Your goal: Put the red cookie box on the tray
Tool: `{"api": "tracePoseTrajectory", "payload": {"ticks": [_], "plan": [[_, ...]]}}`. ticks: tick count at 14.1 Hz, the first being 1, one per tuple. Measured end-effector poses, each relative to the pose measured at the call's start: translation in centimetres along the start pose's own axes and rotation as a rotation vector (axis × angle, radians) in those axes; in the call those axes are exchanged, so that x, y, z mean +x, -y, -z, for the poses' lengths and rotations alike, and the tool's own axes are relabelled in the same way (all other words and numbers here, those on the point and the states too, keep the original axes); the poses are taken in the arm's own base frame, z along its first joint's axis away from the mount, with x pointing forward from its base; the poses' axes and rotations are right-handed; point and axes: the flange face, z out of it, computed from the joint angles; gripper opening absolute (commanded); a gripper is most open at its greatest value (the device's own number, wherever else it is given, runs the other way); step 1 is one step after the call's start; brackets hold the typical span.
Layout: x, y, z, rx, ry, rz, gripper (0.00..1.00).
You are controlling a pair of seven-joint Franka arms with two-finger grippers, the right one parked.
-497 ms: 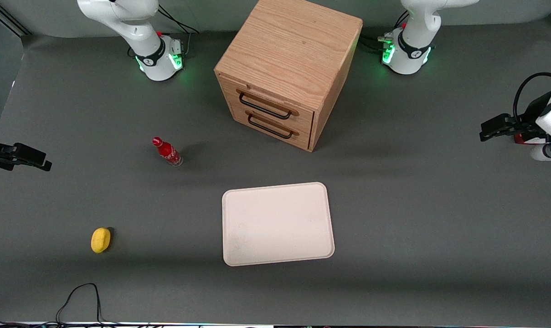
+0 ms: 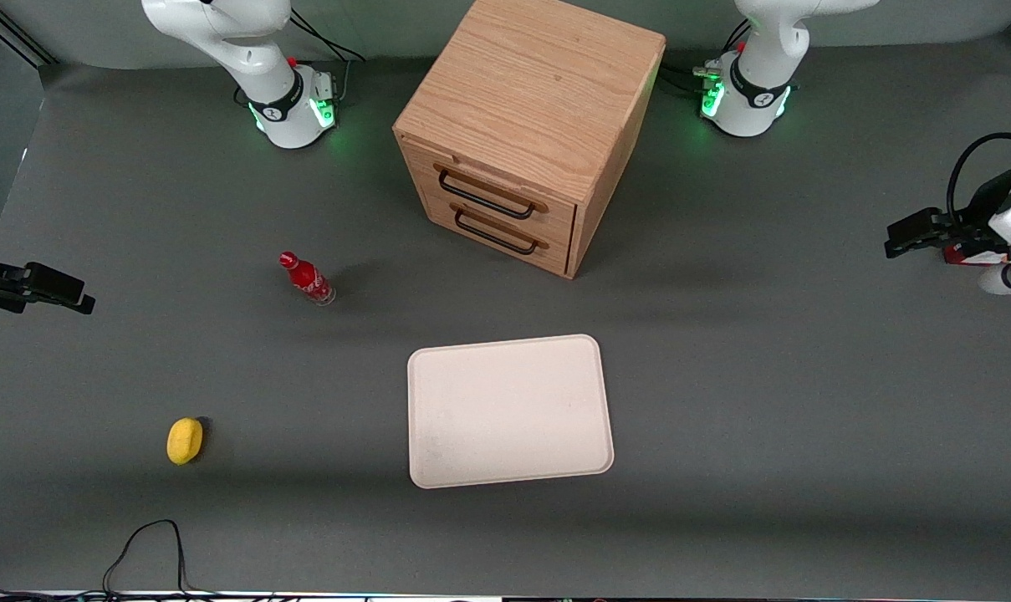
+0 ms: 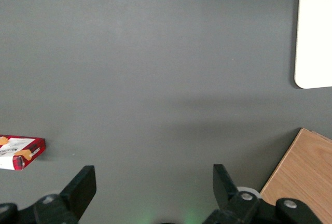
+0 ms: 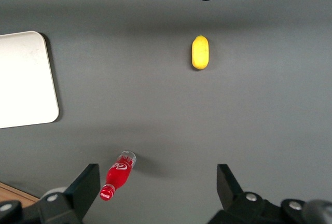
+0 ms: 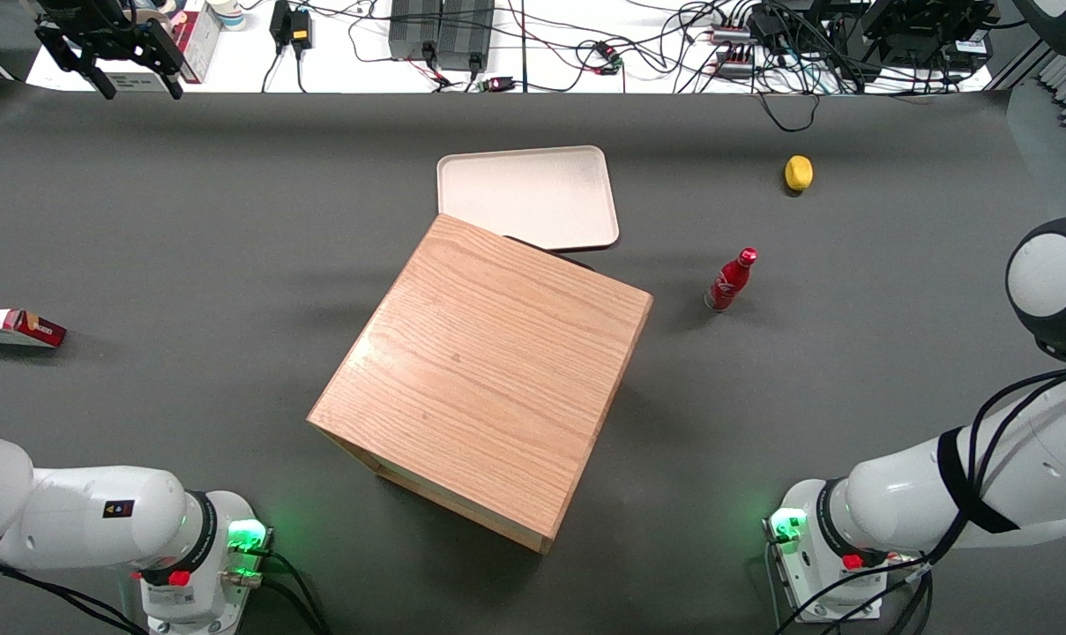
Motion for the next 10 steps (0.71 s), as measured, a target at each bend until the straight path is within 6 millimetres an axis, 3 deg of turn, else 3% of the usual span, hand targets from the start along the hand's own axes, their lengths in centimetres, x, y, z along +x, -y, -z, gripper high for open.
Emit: {"api": "tracePoseTrajectory", "payload": {"ticks": [2,3,6,10], "plan": [[-0.1,3.2,0.0,0.018,0.002,0.054,1.00],[-0.3,5.7,0.0,0.018,0.002,0.099,1.00],[-2.1,15.8,-0.1,0.004,0.001,0.275,1.00],[-7.5,29.6,-1.1,-0.016,0.003,0.519,1.00]]}}
